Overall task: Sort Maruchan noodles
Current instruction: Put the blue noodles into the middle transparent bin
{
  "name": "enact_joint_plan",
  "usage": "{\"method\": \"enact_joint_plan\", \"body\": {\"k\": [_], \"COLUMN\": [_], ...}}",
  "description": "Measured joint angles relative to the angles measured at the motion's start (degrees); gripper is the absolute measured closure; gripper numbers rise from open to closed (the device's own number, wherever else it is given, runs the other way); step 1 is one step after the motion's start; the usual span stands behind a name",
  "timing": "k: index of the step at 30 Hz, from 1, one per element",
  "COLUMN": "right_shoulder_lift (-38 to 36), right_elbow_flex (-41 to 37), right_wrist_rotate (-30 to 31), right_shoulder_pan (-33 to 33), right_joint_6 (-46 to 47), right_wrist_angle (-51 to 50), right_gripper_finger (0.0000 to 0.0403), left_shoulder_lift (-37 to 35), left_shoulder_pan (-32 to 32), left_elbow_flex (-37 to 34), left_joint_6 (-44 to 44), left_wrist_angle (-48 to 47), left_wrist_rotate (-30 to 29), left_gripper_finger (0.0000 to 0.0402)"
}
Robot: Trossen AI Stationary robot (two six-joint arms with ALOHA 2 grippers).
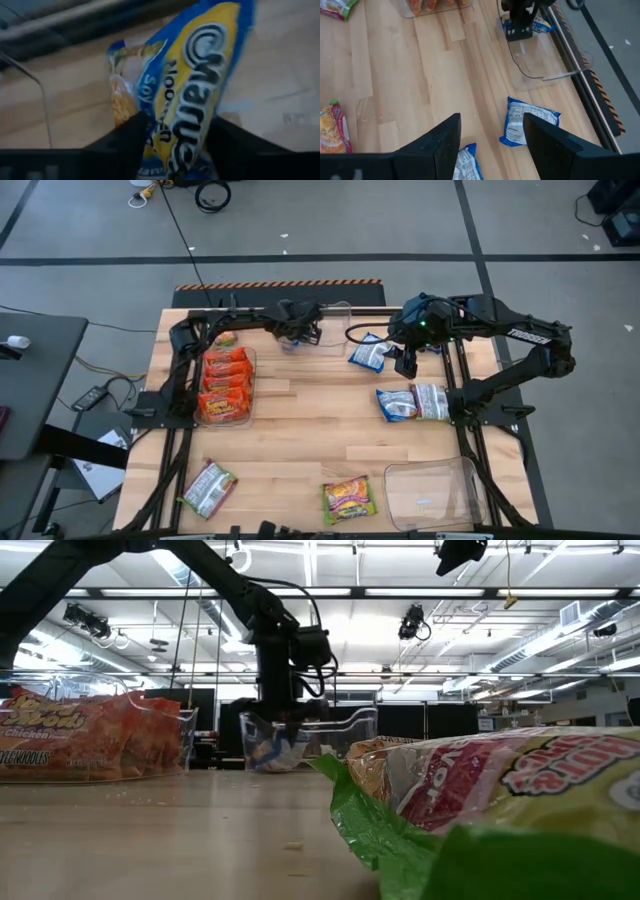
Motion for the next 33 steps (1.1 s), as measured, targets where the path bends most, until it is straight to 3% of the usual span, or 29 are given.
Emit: {"method": "enact_joint_plan", "body": {"k": [5,6,13,23,28,33], "right_shoulder_lift": [0.0,0.0,0.0,0.0,0.0,0.0], "right_elbow_flex": [0.0,0.0,0.0,0.0,0.0,0.0], "right_wrist_rotate": [-0.2,-0.2,-0.3,-0.4,-0.4,-0.4], "right_shoulder_pan": [0.0,0.0,0.0,0.8,1.6,1.7], "right_joint_6": [0.0,0.0,-0.5,1.7,2.4,2.6], "right_wrist_angle": [-0.1,-0.1,-0.2,-1.8,-2.3,-2.4], "right_gripper_finger": [0.0183,0.0183,0.0183,0.0183,0.0183,0.0183], "left_shoulder_lift": [-2.6,-3.7,-6.0,2.1,5.4,6.2], "left_shoulder_pan": [1.7,2.0,1.6,-4.4,-6.5,-7.1], "left_elbow_flex": [-0.2,-0.2,-0.1,-0.1,-0.2,-0.2], "left_joint_6": [-1.2,-1.7,-11.8,-17.4,-18.9,-20.9], "left_wrist_angle": [2.9,4.5,21.0,38.8,38.7,39.5], "left_wrist_rotate": [3.9,5.1,15.9,9.6,5.4,4.8], "left_gripper_finger": [0.0368,0.0383,0.0392,0.0389,0.0387,0.0377]}}
